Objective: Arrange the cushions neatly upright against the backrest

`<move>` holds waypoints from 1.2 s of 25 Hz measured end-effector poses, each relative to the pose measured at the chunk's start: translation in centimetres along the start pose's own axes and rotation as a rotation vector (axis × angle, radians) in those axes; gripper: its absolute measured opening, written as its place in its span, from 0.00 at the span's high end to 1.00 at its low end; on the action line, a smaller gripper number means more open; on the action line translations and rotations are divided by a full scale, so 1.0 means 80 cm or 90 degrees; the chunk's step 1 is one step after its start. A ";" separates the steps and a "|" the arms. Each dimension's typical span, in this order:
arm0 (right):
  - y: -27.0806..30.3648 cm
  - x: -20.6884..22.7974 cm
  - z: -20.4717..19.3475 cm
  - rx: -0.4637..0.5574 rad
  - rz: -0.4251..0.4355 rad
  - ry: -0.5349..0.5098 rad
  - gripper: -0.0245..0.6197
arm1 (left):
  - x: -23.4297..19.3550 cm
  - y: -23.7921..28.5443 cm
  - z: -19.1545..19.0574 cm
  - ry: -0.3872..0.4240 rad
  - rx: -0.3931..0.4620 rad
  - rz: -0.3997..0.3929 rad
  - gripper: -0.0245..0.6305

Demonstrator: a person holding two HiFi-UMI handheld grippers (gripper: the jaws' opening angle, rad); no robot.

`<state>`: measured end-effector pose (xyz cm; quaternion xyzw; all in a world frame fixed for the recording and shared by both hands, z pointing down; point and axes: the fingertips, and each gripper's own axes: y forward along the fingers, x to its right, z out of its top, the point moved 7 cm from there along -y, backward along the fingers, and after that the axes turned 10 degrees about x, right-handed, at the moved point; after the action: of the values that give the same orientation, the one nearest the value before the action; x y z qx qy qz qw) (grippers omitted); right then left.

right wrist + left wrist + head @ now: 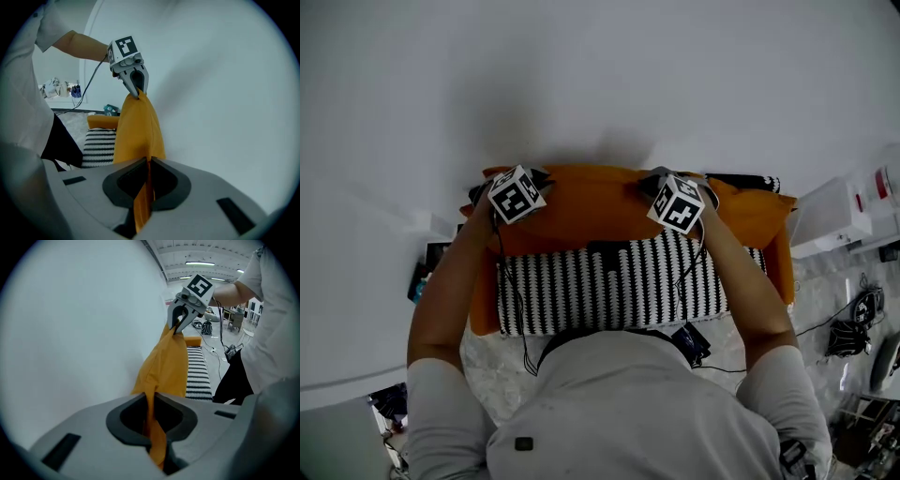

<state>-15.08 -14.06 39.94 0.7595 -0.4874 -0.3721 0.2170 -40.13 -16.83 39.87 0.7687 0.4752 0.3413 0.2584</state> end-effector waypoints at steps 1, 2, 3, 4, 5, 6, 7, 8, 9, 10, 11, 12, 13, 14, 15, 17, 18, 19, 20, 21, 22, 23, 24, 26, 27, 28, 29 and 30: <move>-0.012 -0.002 -0.010 0.002 0.000 -0.002 0.90 | 0.011 0.003 0.012 0.001 -0.001 0.003 0.89; -0.023 -0.005 -0.020 0.004 0.001 -0.005 0.90 | 0.021 0.006 0.023 0.002 -0.001 0.007 0.90; -0.034 -0.007 -0.030 0.005 0.001 -0.007 0.90 | 0.033 0.010 0.034 0.002 -0.001 0.009 0.90; -0.045 -0.010 -0.041 0.006 0.003 -0.010 0.90 | 0.044 0.014 0.043 0.001 0.001 0.011 0.90; -0.054 -0.013 -0.051 0.006 0.004 -0.011 0.90 | 0.055 0.018 0.052 -0.002 0.002 0.012 0.90; -0.064 -0.015 -0.060 0.008 0.004 -0.011 0.90 | 0.065 0.022 0.060 -0.005 0.004 0.013 0.90; -0.073 -0.016 -0.069 0.009 0.004 -0.010 0.90 | 0.074 0.026 0.069 -0.008 0.007 0.015 0.90; -0.082 -0.017 -0.077 0.009 0.003 -0.010 0.90 | 0.082 0.029 0.076 -0.010 0.009 0.017 0.90; -0.089 -0.019 -0.084 0.009 0.003 -0.010 0.90 | 0.091 0.032 0.083 -0.011 0.010 0.017 0.90; -0.095 -0.022 -0.091 0.007 0.004 -0.010 0.90 | 0.101 0.035 0.087 -0.013 0.010 0.015 0.90; -0.100 -0.026 -0.098 0.005 0.006 -0.009 0.90 | 0.111 0.038 0.090 -0.014 0.009 0.012 0.90; -0.104 -0.029 -0.105 0.004 0.007 -0.006 0.90 | 0.119 0.042 0.093 -0.015 0.009 0.008 0.90; -0.108 -0.032 -0.111 0.003 0.008 -0.002 0.90 | 0.125 0.045 0.096 -0.017 0.010 0.006 0.90; -0.110 -0.033 -0.118 0.002 0.009 0.004 0.90 | 0.129 0.050 0.098 -0.017 0.010 0.003 0.90; -0.111 -0.036 -0.125 0.001 0.010 0.011 0.90 | 0.134 0.055 0.100 -0.017 0.009 -0.001 0.90; -0.110 -0.043 -0.141 -0.009 0.014 0.021 0.90 | 0.145 0.067 0.101 -0.014 0.006 -0.017 0.90; -0.108 -0.046 -0.149 -0.015 0.016 0.024 0.90 | 0.148 0.074 0.100 -0.013 0.004 -0.025 0.90; -0.105 -0.048 -0.155 -0.019 0.019 0.027 0.90 | 0.150 0.081 0.098 -0.013 0.001 -0.032 0.90; -0.101 -0.050 -0.159 -0.022 0.022 0.032 0.90 | 0.151 0.087 0.096 -0.013 -0.002 -0.036 0.91; -0.097 -0.052 -0.163 -0.024 0.024 0.036 0.90 | 0.152 0.093 0.092 -0.014 -0.005 -0.041 0.91; -0.094 -0.054 -0.167 -0.027 0.027 0.041 0.90 | 0.154 0.098 0.089 -0.016 -0.006 -0.048 0.91; -0.091 -0.056 -0.172 -0.030 0.029 0.046 0.90 | 0.156 0.104 0.087 -0.017 -0.007 -0.056 0.91; -0.090 -0.058 -0.177 -0.035 0.030 0.051 0.90 | 0.158 0.109 0.085 -0.017 -0.005 -0.064 0.91; -0.086 -0.055 -0.186 -0.046 0.026 0.060 0.90 | 0.160 0.121 0.083 -0.018 -0.002 -0.077 0.91; -0.082 -0.052 -0.189 -0.051 0.023 0.063 0.90 | 0.159 0.126 0.082 -0.022 -0.001 -0.081 0.91; -0.079 -0.051 -0.192 -0.056 0.020 0.066 0.90 | 0.159 0.131 0.080 -0.026 0.000 -0.083 0.91; -0.076 -0.051 -0.195 -0.062 0.018 0.069 0.90 | 0.159 0.136 0.078 -0.030 0.003 -0.087 0.91; -0.073 -0.050 -0.199 -0.067 0.015 0.073 0.90 | 0.158 0.141 0.076 -0.033 0.007 -0.091 0.91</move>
<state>-0.28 -8.45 47.33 0.7612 -0.4629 -0.3508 0.2887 -25.15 -10.47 47.70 0.7425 0.5241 0.2994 0.2903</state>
